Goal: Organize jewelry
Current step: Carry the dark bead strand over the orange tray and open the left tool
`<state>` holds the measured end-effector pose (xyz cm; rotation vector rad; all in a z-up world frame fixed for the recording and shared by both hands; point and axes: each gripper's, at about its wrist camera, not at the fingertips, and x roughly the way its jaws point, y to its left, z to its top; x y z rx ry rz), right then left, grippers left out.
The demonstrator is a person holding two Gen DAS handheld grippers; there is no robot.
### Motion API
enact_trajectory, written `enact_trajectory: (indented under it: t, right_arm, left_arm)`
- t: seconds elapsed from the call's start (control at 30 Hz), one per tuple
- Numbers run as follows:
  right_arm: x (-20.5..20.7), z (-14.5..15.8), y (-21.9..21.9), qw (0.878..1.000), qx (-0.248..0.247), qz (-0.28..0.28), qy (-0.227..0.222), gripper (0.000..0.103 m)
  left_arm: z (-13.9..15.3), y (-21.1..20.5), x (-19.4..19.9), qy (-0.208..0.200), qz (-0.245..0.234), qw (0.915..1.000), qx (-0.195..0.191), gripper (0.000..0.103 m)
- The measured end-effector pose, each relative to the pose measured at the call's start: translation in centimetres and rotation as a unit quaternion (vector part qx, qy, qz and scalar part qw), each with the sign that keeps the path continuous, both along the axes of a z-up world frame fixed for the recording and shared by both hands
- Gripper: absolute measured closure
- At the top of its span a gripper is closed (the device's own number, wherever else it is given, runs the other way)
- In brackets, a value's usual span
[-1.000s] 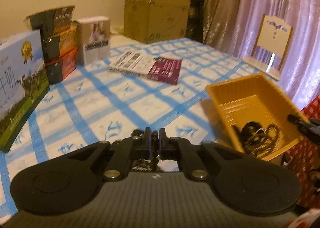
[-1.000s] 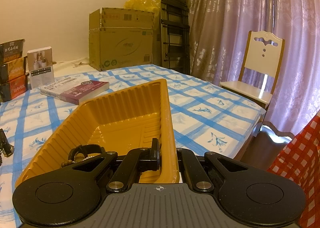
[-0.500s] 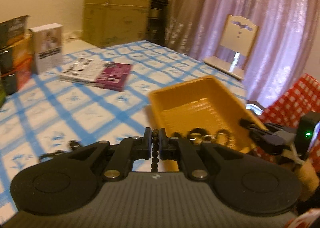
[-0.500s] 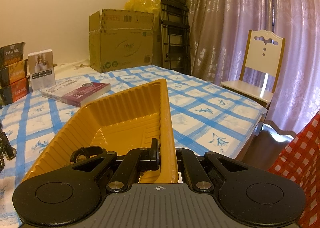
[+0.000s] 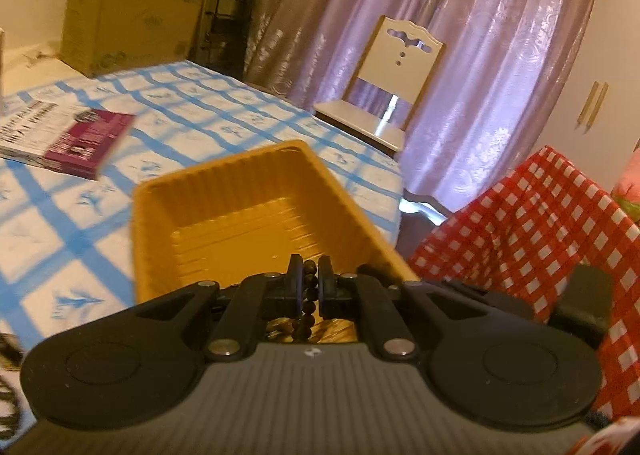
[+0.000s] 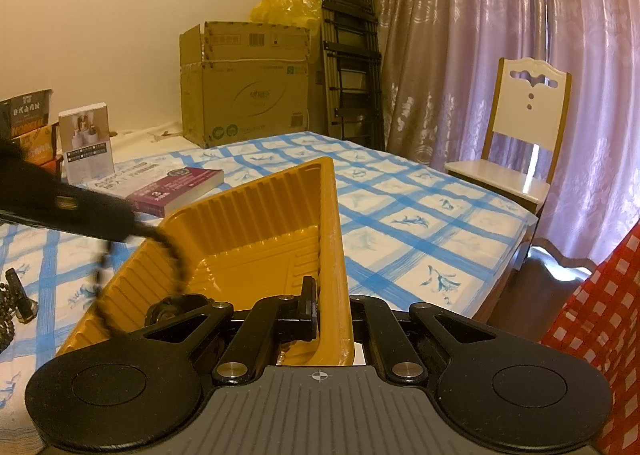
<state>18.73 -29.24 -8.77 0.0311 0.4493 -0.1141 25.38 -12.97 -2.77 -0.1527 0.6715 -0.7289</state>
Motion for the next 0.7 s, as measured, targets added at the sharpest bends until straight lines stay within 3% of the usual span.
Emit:
enact_trajectory:
  t: [0.17, 0.27, 0.37, 0.53, 0.7]
  right_arm:
    - [-0.1, 0.0, -0.1, 1.000, 0.002, 0.001, 0.000, 0.099]
    - [-0.1, 0.0, -0.2, 1.000, 0.004, 0.000, 0.001, 0.099]
    - [-0.1, -0.1, -0.3, 1.000, 0.004, 0.000, 0.000, 0.099]
    - [-0.1, -0.1, -0.3, 1.000, 0.005, 0.000, 0.002, 0.099]
    - [-0.1, 0.0, -0.3, 1.000, 0.005, 0.000, 0.001, 0.099]
  left_arm:
    - [-0.8, -2.0, 1.5, 0.022, -0.011, 0.9996, -0.010, 0.097]
    - [-0.7, -1.9, 1.9, 0.026, -0.004, 0.9994, -0.021, 0.084]
    - [-0.4, -1.0, 2.0, 0.028, 0.011, 0.9991, -0.031, 0.082]
    - [0.1, 1.6, 1.4, 0.016, 0.049, 0.9985, -0.018, 0.075]
    - [0.0, 5.7, 0.1, 0.001, 0.104, 0.9943, 0.022, 0.070]
